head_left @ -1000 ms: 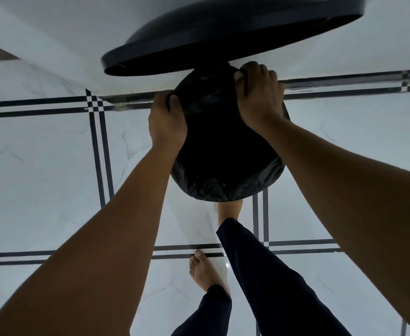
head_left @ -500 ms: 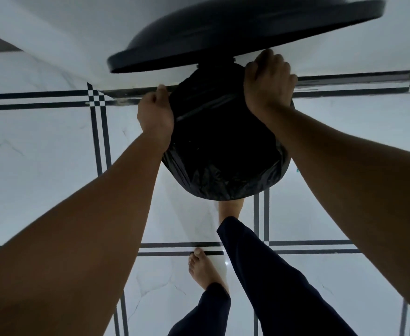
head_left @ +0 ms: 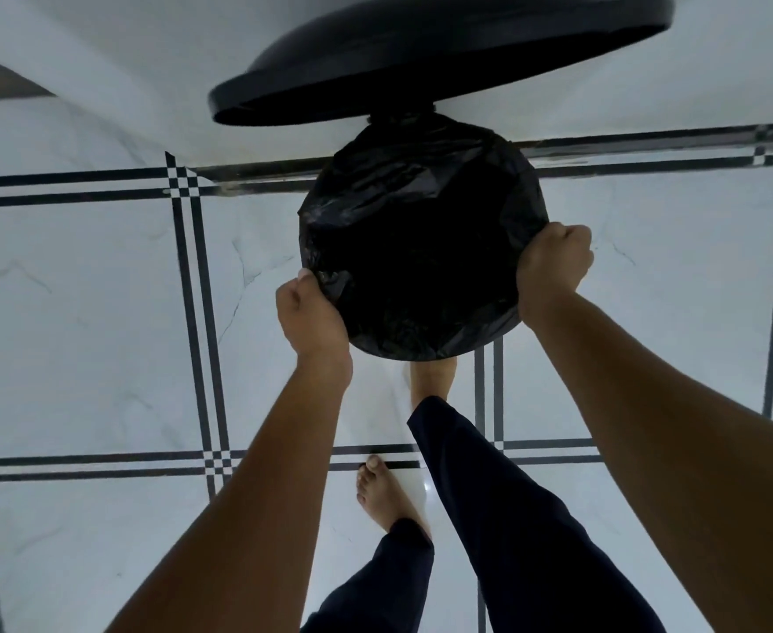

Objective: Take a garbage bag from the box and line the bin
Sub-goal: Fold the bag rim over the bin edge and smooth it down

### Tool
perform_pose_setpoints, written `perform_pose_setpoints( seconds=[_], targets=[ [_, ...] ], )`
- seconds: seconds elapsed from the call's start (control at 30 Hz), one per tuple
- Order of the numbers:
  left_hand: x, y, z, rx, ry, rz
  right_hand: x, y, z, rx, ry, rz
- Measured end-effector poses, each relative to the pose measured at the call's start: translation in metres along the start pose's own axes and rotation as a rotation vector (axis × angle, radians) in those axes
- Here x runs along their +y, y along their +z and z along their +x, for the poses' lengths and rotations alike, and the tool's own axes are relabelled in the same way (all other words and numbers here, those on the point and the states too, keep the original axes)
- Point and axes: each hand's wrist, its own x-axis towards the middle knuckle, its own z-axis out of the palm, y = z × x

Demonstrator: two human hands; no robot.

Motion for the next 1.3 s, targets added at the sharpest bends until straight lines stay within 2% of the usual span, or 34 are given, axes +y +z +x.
perform_pose_setpoints(
  seconds=[0.13,0.17,0.23,0.3,0.4,0.5,0.53,0.57,0.6,0.63,0.67,0.73,0.77,0.8,0.83,0.87,0.9,0.93,1.0,1.07,1.17,1.3],
  targets=[
    [0.003,-0.008,0.012,-0.213,-0.193,-0.237,0.002,-0.002,-0.001,-0.021,0.048,0.136],
    [0.003,-0.011,0.011,-0.212,-0.213,-0.268,0.004,-0.004,-0.003,-0.025,0.021,0.127],
    [0.005,-0.018,0.009,-0.103,-0.244,-0.241,0.011,-0.008,-0.005,0.008,-0.006,0.069],
    [0.006,-0.021,0.006,0.001,-0.312,-0.253,0.022,-0.01,-0.016,0.026,0.061,0.021],
    [0.001,-0.018,-0.012,-0.04,-0.55,-0.371,0.04,-0.006,-0.039,-0.079,0.2,0.03],
    [-0.012,-0.01,-0.028,-0.093,-0.738,-0.375,0.047,0.01,-0.054,-0.141,0.314,0.147],
    [-0.015,-0.008,-0.03,-0.105,-0.767,-0.381,0.043,0.014,-0.055,-0.208,0.297,0.101],
    [-0.016,-0.006,-0.031,-0.108,-0.774,-0.396,0.04,0.015,-0.06,-0.233,0.224,-0.066],
    [-0.015,-0.005,-0.031,-0.121,-0.76,-0.417,0.04,0.011,-0.064,-0.156,0.109,-0.239],
    [-0.014,-0.005,-0.03,-0.149,-0.732,-0.424,0.037,0.005,-0.067,-0.174,-0.002,-0.492],
    [-0.014,-0.004,-0.026,-0.185,-0.706,-0.429,0.032,-0.001,-0.074,-0.17,-0.019,-0.748],
    [-0.016,-0.007,-0.017,-0.217,-0.682,-0.464,0.034,-0.006,-0.069,-0.207,-0.023,-0.853],
    [-0.018,-0.011,-0.014,-0.212,-0.669,-0.475,0.038,-0.004,-0.062,-0.17,-0.018,-0.781],
    [-0.021,-0.015,-0.013,-0.214,-0.635,-0.469,0.041,-0.002,-0.063,-0.137,0.088,-0.592],
    [-0.022,-0.02,-0.014,-0.208,-0.592,-0.45,0.042,-0.001,-0.061,-0.143,0.254,-0.219],
    [-0.023,-0.022,-0.016,-0.188,-0.553,-0.416,0.046,-0.002,-0.057,-0.082,0.403,0.236],
    [-0.022,-0.024,-0.02,-0.157,-0.508,-0.352,0.048,-0.005,-0.055,-0.002,0.521,0.438],
    [-0.017,-0.026,-0.026,-0.113,-0.448,-0.258,0.045,-0.008,-0.06,0.035,0.553,0.393],
    [0.0,-0.025,-0.045,-0.042,-0.293,-0.068,0.034,-0.017,-0.081,0.102,0.38,0.102],
    [0.019,-0.023,-0.068,-0.034,-0.134,0.032,0.02,-0.028,-0.109,0.148,0.04,-0.143],
    [0.051,-0.023,-0.105,-0.111,0.126,0.079,0.001,-0.038,-0.148,0.015,-0.447,-0.235],
    [0.104,-0.036,-0.154,-0.161,0.505,0.166,-0.035,-0.06,-0.187,-0.089,-0.875,-0.336]
  ],
)
